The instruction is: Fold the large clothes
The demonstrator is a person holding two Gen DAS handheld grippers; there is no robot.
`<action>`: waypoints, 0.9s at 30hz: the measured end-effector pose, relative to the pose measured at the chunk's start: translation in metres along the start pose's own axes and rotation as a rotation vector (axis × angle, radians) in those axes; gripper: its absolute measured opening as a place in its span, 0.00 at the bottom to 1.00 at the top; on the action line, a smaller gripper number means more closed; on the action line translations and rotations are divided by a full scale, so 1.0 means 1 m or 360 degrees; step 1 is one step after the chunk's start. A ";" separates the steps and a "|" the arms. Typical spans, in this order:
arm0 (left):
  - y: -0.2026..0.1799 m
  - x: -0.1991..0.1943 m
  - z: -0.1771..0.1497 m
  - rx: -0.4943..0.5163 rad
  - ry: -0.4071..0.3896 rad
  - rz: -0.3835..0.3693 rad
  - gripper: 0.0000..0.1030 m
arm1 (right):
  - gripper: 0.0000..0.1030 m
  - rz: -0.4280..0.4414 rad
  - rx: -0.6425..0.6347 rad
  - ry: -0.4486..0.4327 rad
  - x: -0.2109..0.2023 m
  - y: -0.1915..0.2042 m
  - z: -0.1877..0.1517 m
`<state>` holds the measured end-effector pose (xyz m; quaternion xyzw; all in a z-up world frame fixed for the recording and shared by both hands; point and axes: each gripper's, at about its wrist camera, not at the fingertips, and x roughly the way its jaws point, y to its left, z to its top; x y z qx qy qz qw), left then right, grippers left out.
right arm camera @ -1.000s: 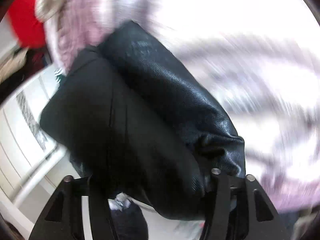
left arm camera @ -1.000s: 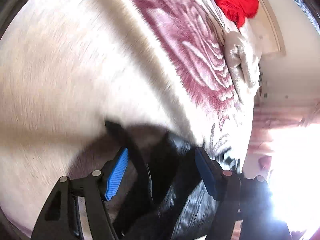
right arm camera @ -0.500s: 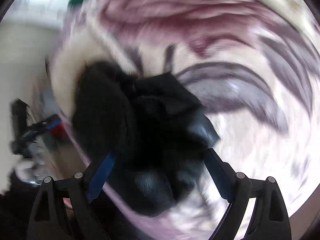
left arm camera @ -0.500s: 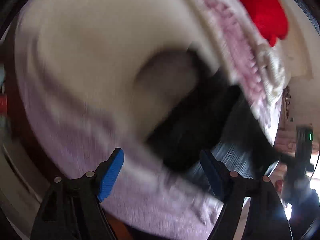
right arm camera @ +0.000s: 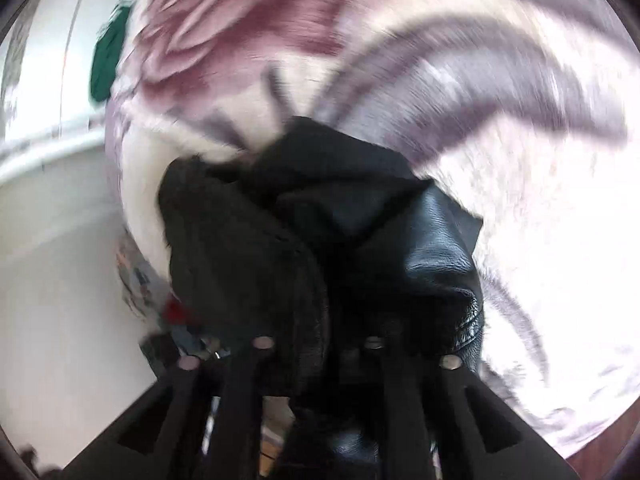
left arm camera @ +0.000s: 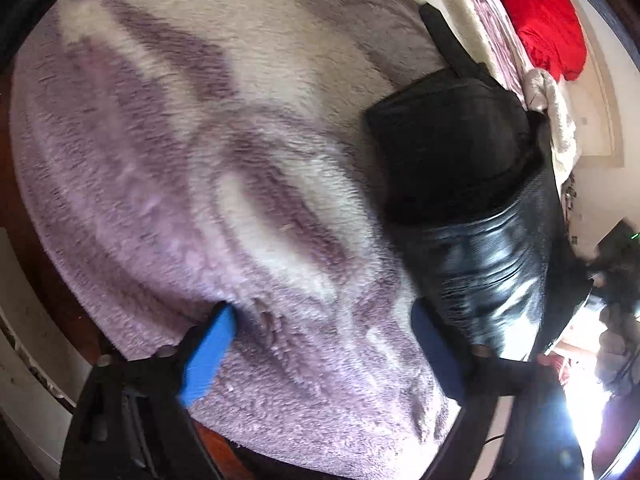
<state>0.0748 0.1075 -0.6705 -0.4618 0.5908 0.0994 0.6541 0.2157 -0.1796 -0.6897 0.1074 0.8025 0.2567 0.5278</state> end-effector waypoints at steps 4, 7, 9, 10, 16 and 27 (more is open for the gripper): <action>-0.015 0.012 0.005 0.0050 0.0015 0.0037 1.00 | 0.93 -0.0271 -0.0404 -0.0152 -0.038 0.057 0.011; -0.022 0.017 0.008 0.0003 -0.0025 0.0064 1.00 | 0.95 -0.0495 -0.0613 -0.0035 -0.016 0.073 0.027; -0.026 0.021 0.009 -0.0025 -0.0059 0.0058 1.00 | 0.95 -0.0631 -0.0713 0.0136 0.009 0.058 0.028; -0.024 0.019 0.003 -0.0024 -0.0070 0.0055 1.00 | 0.95 -0.0683 -0.0775 0.0205 0.021 0.061 0.027; -0.016 0.013 -0.008 -0.0042 -0.0124 0.0023 1.00 | 0.27 -0.0599 -0.0983 0.0039 0.006 0.078 0.018; 0.010 -0.005 -0.006 -0.0039 -0.0099 -0.0019 1.00 | 0.19 0.0239 0.0099 0.0202 0.001 -0.044 0.062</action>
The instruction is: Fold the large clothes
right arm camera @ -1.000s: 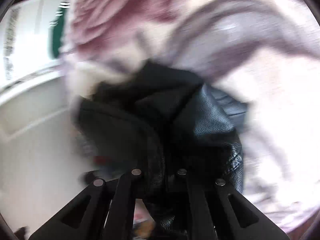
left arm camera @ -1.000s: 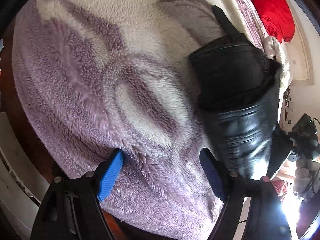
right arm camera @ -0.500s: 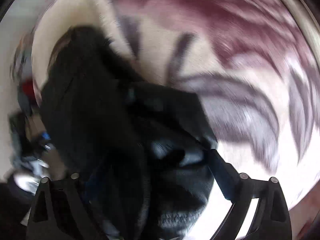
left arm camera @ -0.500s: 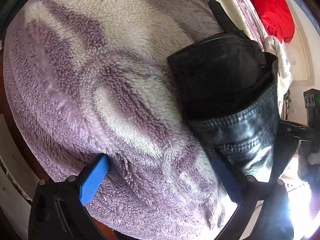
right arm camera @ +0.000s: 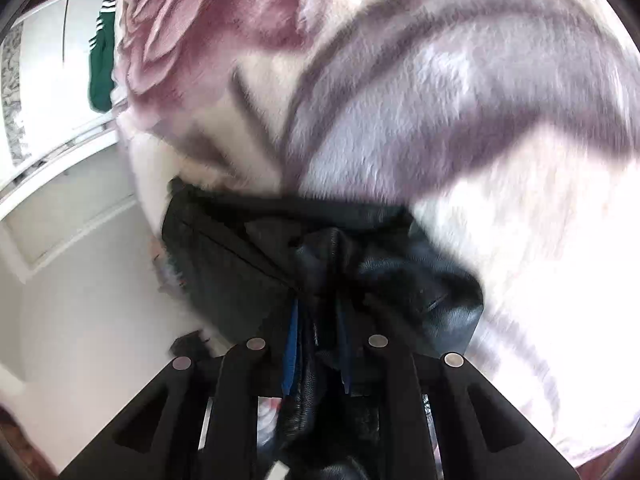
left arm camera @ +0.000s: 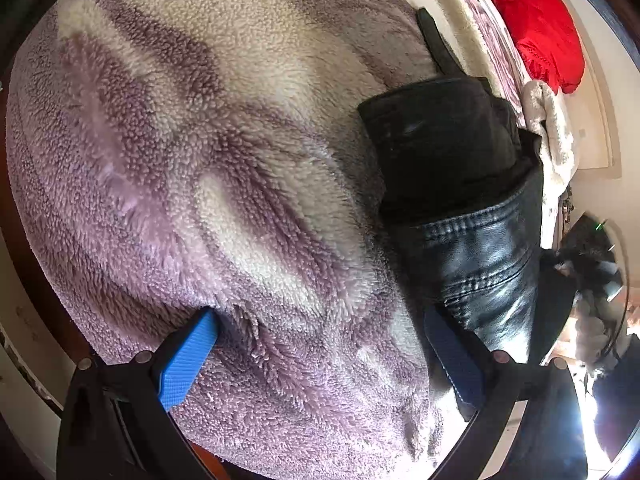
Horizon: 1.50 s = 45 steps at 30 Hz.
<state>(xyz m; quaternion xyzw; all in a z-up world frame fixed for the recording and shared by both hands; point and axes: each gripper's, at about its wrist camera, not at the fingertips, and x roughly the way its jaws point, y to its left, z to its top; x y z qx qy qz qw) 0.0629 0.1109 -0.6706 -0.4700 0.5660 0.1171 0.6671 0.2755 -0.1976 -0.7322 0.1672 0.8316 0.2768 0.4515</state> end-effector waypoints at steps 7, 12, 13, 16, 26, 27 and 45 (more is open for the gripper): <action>0.002 -0.008 0.011 -0.0026 -0.0002 -0.0015 1.00 | 0.86 -0.0394 -0.0688 -0.0029 -0.024 0.109 0.007; 0.000 -0.012 0.009 -0.0023 -0.0007 -0.0007 1.00 | 0.79 -0.0790 -0.1143 0.0224 0.042 0.147 -0.016; 0.000 -0.012 0.009 -0.0019 -0.0009 -0.0004 1.00 | 0.71 -0.0893 -0.1230 0.0256 0.054 0.149 -0.023; -0.005 -0.014 0.006 0.0021 -0.0017 0.0025 1.00 | 0.33 -0.0870 -0.1130 0.0234 0.055 0.146 -0.015; -0.008 -0.018 0.008 0.0099 0.0015 0.0026 1.00 | 0.20 0.0269 0.0247 0.0353 0.009 0.014 0.061; -0.008 -0.019 0.008 0.0098 0.0018 0.0021 1.00 | 0.25 0.0206 0.0141 0.0364 0.003 0.028 0.062; -0.001 -0.017 0.005 0.0102 0.0003 0.0001 1.00 | 0.50 -0.0579 -0.0568 -0.0300 -0.063 0.060 -0.076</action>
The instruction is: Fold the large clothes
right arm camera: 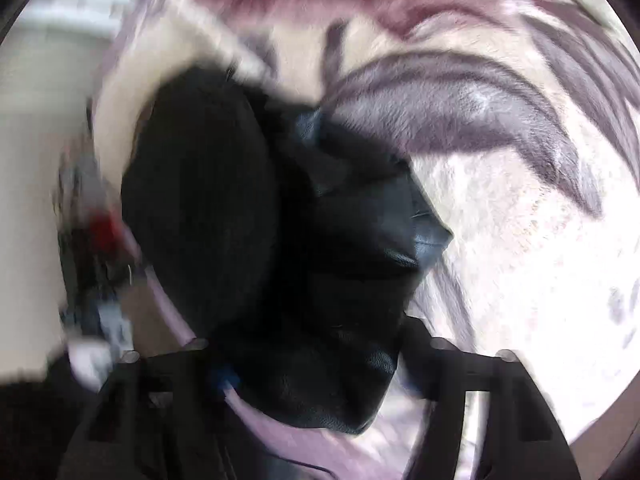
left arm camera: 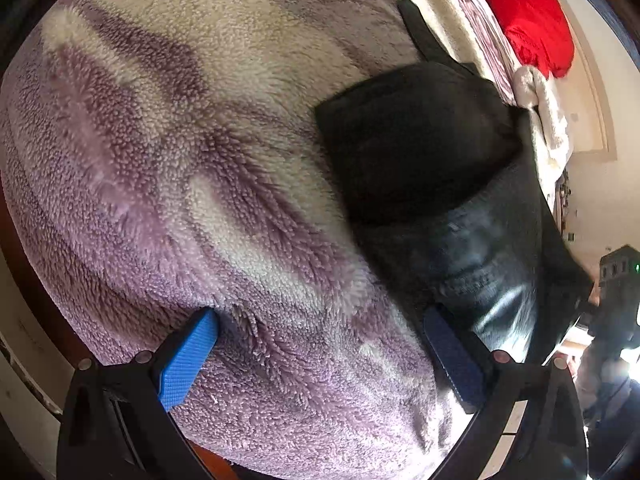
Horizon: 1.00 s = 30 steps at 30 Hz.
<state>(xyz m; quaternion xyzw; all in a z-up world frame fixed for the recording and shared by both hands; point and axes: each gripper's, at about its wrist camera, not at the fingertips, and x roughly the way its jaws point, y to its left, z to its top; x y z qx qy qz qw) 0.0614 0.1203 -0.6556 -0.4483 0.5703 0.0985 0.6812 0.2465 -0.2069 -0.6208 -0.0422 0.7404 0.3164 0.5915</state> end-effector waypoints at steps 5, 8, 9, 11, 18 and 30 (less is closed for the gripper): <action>-0.009 0.003 -0.004 0.0088 0.0000 0.0018 1.00 | 0.35 0.0908 0.0767 -0.0056 0.007 -0.060 -0.016; -0.015 0.003 -0.006 0.0103 0.0005 0.0023 1.00 | 0.35 0.1164 0.1327 -0.0040 0.052 -0.125 -0.034; -0.016 -0.001 -0.006 0.0093 0.0008 0.0017 1.00 | 0.35 0.1182 0.1390 -0.0066 0.061 -0.133 -0.035; -0.017 -0.009 -0.009 0.0064 0.0009 0.0008 1.00 | 0.35 0.1167 0.1348 -0.0075 0.063 -0.133 -0.027; -0.094 -0.060 0.015 0.0241 -0.0148 -0.0132 1.00 | 0.35 0.0856 0.1072 -0.0071 0.028 -0.092 0.000; -0.190 0.066 0.071 0.0675 0.0190 0.0153 1.00 | 0.40 0.0745 0.0993 -0.0173 0.029 -0.089 0.017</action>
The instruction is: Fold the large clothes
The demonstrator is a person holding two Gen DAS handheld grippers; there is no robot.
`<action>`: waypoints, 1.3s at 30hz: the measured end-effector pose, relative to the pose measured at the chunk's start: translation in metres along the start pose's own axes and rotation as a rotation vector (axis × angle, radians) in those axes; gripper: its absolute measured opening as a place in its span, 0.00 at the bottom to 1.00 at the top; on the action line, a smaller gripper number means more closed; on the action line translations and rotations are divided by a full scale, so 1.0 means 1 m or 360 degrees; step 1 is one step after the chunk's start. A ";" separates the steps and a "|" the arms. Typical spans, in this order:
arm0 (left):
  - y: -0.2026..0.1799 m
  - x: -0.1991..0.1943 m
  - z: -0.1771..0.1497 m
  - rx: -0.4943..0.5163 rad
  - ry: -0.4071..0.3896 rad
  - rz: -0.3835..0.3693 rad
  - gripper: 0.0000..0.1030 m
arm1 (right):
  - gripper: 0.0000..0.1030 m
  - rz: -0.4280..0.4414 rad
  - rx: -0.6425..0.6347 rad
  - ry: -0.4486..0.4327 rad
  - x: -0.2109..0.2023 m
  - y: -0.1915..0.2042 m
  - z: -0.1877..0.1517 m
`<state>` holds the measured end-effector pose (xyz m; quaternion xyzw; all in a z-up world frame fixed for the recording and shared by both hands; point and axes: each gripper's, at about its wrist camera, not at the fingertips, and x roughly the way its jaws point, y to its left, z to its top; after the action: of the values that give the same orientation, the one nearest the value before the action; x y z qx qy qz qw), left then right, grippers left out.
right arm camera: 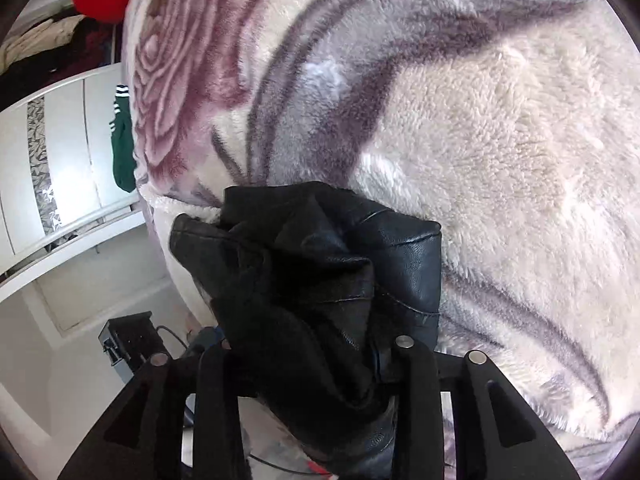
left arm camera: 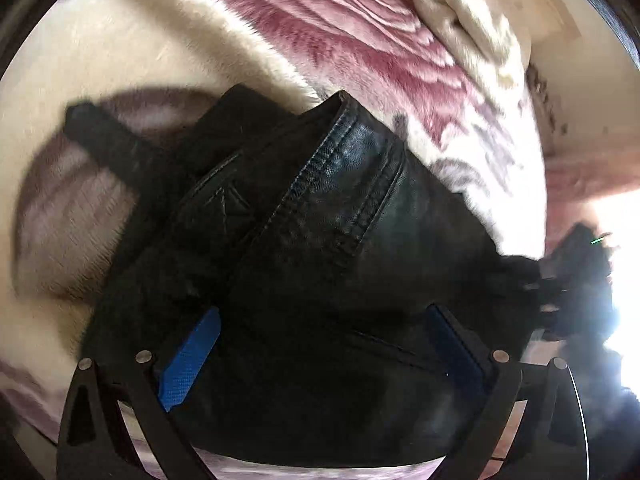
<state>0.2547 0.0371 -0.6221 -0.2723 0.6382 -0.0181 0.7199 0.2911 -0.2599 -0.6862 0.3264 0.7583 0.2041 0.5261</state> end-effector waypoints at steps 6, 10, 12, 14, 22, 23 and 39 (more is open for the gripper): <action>-0.012 0.013 0.009 0.0014 0.0074 0.0049 1.00 | 0.61 -0.0366 -0.0282 -0.0374 -0.053 0.044 -0.064; -0.016 0.020 0.019 0.0054 0.0110 0.0080 1.00 | 0.61 -0.0253 -0.0202 -0.0635 -0.084 0.055 -0.107; -0.015 0.019 0.019 0.0067 0.0135 0.0072 1.00 | 0.60 -0.0072 -0.0211 -0.0578 -0.075 0.055 -0.114; -0.015 0.020 0.021 0.0075 0.0160 0.0053 1.00 | 0.57 -0.0100 -0.0201 -0.0549 -0.061 0.049 -0.106; -0.014 0.031 0.027 0.0150 0.0244 -0.0010 1.00 | 0.19 -0.0465 0.0031 -0.0605 -0.023 0.022 -0.048; -0.014 0.032 0.027 0.0161 0.0254 -0.0030 1.00 | 0.18 -0.0496 0.0057 -0.0600 -0.019 0.021 -0.046; -0.005 0.013 0.028 0.0201 0.0391 -0.0177 1.00 | 0.23 -0.0173 0.0268 -0.0743 -0.094 0.043 -0.039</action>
<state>0.2852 0.0381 -0.6305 -0.2571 0.7031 -0.1312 0.6499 0.2889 -0.2949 -0.5814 0.3661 0.6470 0.0306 0.6682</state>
